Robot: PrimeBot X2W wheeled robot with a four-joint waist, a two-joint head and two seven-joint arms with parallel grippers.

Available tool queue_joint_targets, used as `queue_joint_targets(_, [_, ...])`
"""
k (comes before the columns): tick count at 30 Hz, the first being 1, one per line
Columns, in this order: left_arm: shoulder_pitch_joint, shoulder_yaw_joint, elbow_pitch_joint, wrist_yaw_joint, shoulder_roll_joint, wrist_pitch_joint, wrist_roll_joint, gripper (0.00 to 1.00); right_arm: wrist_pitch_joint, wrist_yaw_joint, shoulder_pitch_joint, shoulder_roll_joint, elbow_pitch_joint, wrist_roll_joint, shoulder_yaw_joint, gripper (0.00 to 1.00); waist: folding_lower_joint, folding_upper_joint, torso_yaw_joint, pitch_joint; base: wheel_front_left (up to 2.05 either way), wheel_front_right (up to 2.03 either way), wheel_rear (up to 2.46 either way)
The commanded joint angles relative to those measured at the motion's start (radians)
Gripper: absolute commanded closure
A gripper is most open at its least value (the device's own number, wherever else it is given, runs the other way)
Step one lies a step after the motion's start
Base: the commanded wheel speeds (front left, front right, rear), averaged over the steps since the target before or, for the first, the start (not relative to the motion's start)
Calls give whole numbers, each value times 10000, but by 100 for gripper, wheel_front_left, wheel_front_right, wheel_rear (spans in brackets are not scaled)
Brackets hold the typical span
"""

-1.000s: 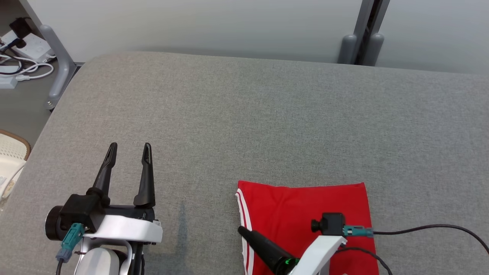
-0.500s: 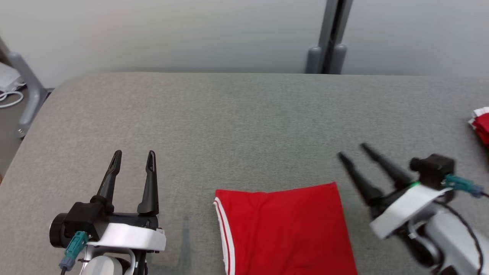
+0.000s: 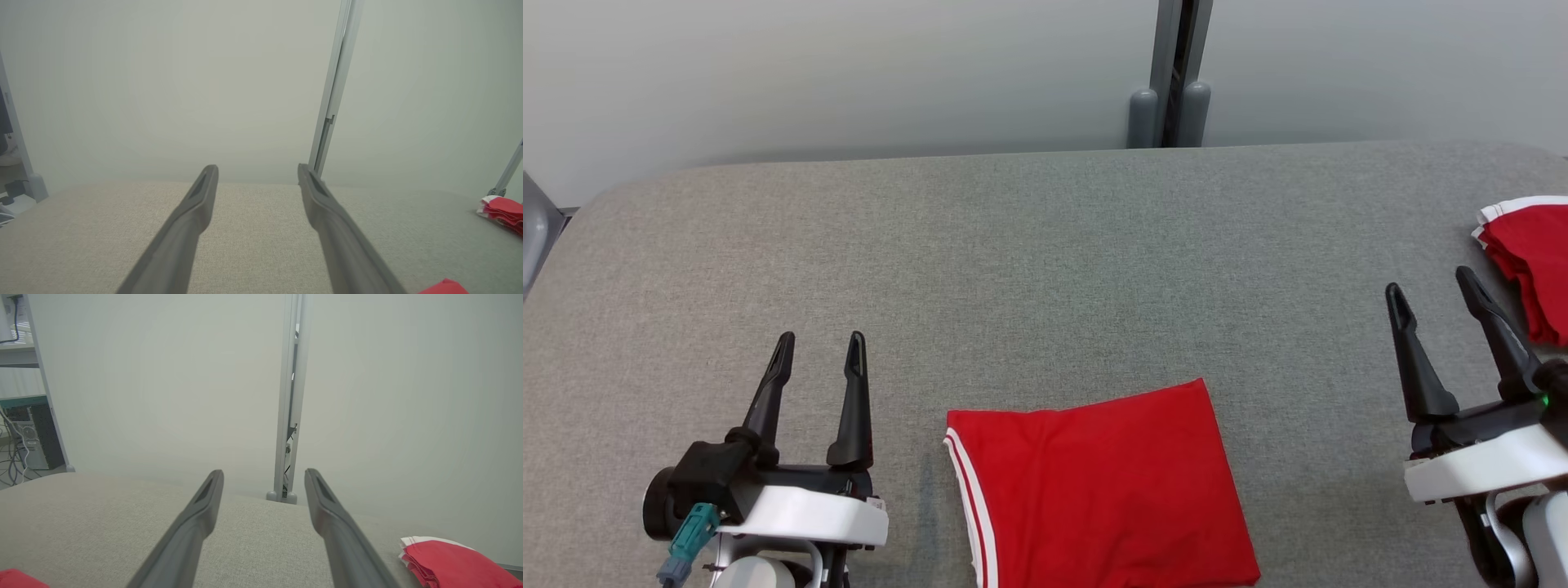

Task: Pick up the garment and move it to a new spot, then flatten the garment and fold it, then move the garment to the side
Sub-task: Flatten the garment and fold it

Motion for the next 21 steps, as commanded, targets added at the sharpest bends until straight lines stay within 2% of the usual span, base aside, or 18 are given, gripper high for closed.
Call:
queue_joint_targets(1, [35, 29, -27, 45, 45, -26, 14, 0, -50, -3, 110, 116, -174, -130, -189, 0, 0, -1, -6, 13, 0, 0, 0])
queue_joint_targets(6, [167, 145, -247, 51, 40, -27, 11, 0, -50, -3, 835, 1086, -981, -743, -1083, 0, 0, -1, 19, 0, 0, 0, 0])
queue_joint_targets(9, [206, 165, -352, -1, 43, -27, 128, 0, -50, -3, 1065, 1389, -1132, -950, -1200, 0, 0, -1, 68, 1, 0, 0, 0])
queue_joint_targets(14, [217, 182, -467, -84, 43, -27, 254, 0, -51, -3, 1175, 1555, -1178, -954, -1297, 0, 0, -1, 142, 37, 0, 0, 0])
queue_joint_targets(21, [222, 40, -473, 27, 43, -27, 236, 0, -52, -3, 1144, 1525, -1101, -864, -1262, 0, 0, -1, 244, 11, 0, 0, 0])
